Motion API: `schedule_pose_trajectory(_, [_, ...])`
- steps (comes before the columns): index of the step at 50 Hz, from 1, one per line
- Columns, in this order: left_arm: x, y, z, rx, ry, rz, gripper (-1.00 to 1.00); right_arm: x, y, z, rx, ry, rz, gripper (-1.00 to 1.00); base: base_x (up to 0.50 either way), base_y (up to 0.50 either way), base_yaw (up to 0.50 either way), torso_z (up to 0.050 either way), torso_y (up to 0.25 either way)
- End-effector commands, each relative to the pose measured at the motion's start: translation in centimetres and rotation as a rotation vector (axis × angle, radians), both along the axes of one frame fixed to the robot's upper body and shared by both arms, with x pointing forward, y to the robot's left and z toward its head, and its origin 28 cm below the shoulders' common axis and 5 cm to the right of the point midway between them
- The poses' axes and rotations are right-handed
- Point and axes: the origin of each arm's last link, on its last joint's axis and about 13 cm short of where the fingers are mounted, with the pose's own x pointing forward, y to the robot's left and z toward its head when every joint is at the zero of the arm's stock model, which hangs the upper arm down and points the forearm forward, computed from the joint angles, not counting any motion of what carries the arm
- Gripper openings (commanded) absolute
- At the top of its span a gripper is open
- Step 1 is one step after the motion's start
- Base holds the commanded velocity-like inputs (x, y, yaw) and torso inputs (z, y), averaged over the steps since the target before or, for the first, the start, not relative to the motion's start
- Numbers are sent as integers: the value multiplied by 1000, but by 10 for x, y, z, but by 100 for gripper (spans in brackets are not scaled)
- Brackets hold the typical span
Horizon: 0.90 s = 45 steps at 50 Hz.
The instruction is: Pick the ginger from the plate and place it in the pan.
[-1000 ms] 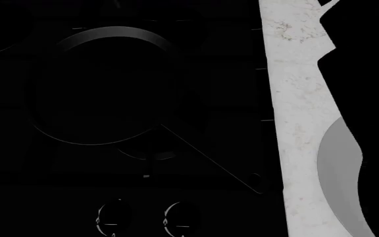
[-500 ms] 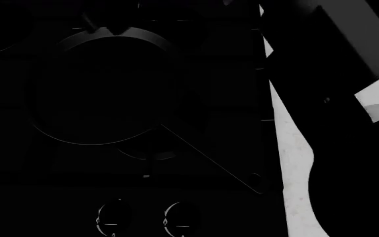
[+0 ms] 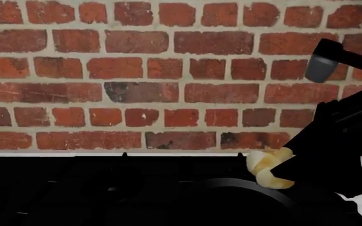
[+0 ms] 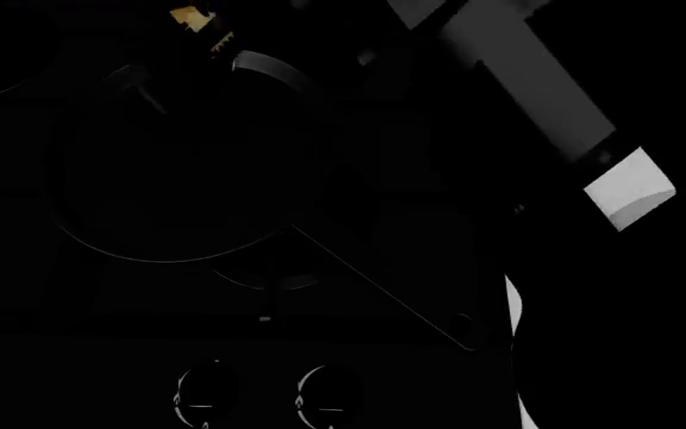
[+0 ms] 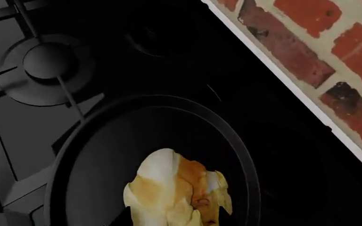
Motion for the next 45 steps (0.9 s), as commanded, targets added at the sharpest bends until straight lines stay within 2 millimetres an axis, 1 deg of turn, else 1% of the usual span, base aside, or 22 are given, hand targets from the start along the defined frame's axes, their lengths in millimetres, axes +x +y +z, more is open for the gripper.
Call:
schedule_pose_trajectory(1, [1, 1, -1, -3, 3, 3, 100, 7, 2, -13, -16, 11, 15, -100, 0, 0, 0, 0, 0])
schedule_pose_trajectory(9, [1, 1, -2, -5, 3, 0, 100, 10, 3, -22, -26, 29, 22, -100, 0, 0, 0, 0, 0])
schedule_pose_trajectory(19, [2, 0, -4, -6, 8, -4, 100, 12, 1, -26, -30, 34, 14, -100, 0, 0, 0, 0, 0])
schedule_pose_trajectory(23, [2, 0, -4, -5, 5, -8, 100, 15, 1, -37, -43, 48, 11, -100, 0, 0, 0, 0, 0])
schedule_pose_trajectory(28, [3, 1, -5, -11, 11, -6, 100, 15, 1, -36, -46, 45, 10, -100, 0, 0, 0, 0, 0])
schedule_pose_trajectory(40, [3, 2, -7, -12, 14, -1, 100, 16, 4, -46, -67, 63, 29, -100, 0, 0, 0, 0, 0])
schedule_pose_trajectory(43, [3, 2, -7, -12, 13, -1, 100, 17, 4, -45, -59, 49, 24, -100, 0, 0, 0, 0, 0])
schedule_pose_trajectory(44, [3, 2, -7, -13, 14, -1, 100, 17, 3, -45, -55, 39, 19, 100, 0, 0, 0, 0, 0])
schedule_pose_trajectory(45, [4, 2, -7, -13, 15, -1, 100, 17, 3, -45, -56, 42, 18, 100, 0, 0, 0, 0, 0])
